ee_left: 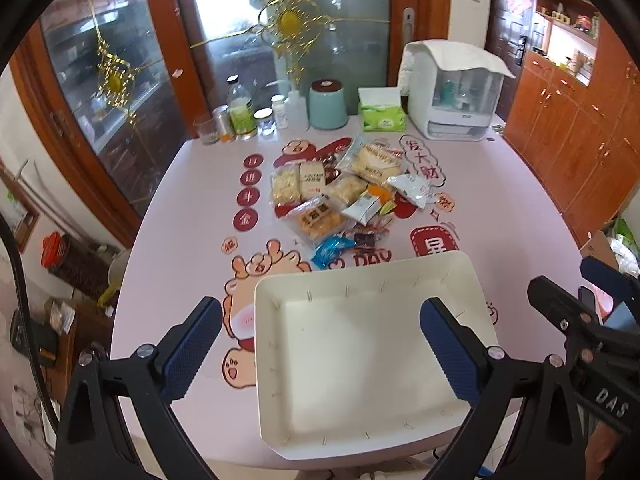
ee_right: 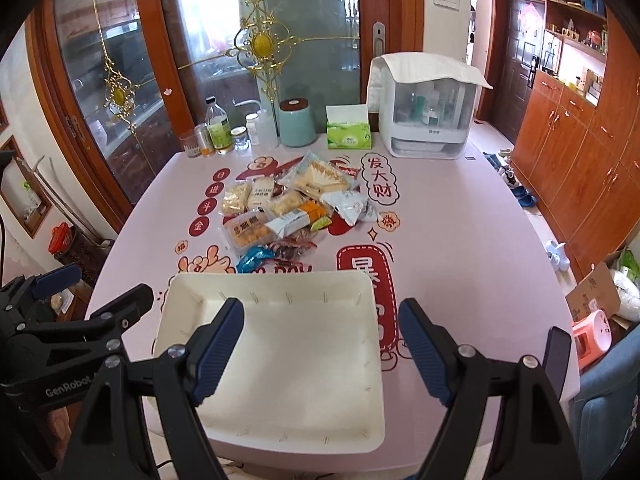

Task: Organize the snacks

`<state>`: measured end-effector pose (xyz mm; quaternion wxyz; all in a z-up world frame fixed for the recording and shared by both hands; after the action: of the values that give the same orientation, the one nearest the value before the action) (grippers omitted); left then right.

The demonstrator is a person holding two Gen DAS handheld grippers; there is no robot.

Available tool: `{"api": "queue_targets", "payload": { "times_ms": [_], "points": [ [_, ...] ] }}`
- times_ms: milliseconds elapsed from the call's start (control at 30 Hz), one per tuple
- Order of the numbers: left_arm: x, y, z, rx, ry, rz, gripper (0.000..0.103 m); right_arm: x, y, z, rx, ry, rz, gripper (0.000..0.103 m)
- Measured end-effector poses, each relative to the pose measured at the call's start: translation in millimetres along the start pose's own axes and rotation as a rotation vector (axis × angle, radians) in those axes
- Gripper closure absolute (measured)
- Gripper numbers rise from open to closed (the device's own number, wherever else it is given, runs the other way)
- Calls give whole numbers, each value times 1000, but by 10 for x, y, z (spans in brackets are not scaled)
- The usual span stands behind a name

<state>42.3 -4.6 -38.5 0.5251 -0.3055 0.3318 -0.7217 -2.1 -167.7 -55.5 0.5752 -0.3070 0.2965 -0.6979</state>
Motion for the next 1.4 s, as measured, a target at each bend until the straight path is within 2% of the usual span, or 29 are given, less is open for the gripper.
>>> {"api": "queue_targets", "payload": {
  "times_ms": [300,600,733,967,1100,1200,1333,1400],
  "points": [
    [68,-117,287,57,93,-10,4,77,-10,238,-7,-3,26,23],
    [143,-52,469,-7,147,-82,4,40,-27,517,-23,-1,86,23],
    [95,20,536,-31,151,-89,4,27,-7,648,-29,5,106,23],
    [-8,87,701,-18,228,-38,4,-8,44,837,-23,-10,93,23],
    [-78,213,892,-11,268,-8,4,-32,119,1005,-13,-29,51,23],
    [-193,387,1040,-27,275,2,4,-69,226,1134,-16,-25,52,23],
    [-377,712,1253,-40,312,29,4,-112,507,1304,-43,-20,37,23],
    [-441,930,1350,-52,331,20,4,-146,694,1372,-71,-16,37,23]
  ]
}}
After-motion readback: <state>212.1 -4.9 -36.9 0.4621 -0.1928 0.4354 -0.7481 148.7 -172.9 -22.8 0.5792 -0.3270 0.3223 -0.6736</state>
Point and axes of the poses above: each gripper's, at about its wrist camera, not at the fingertips, and y roughly the way its jaws point, x to its right, z to its top, the point moved 9 cm from there along y, roughly the way its jaws point, and after that the axes turned 10 degrees about -z, right-handed, at the moved point
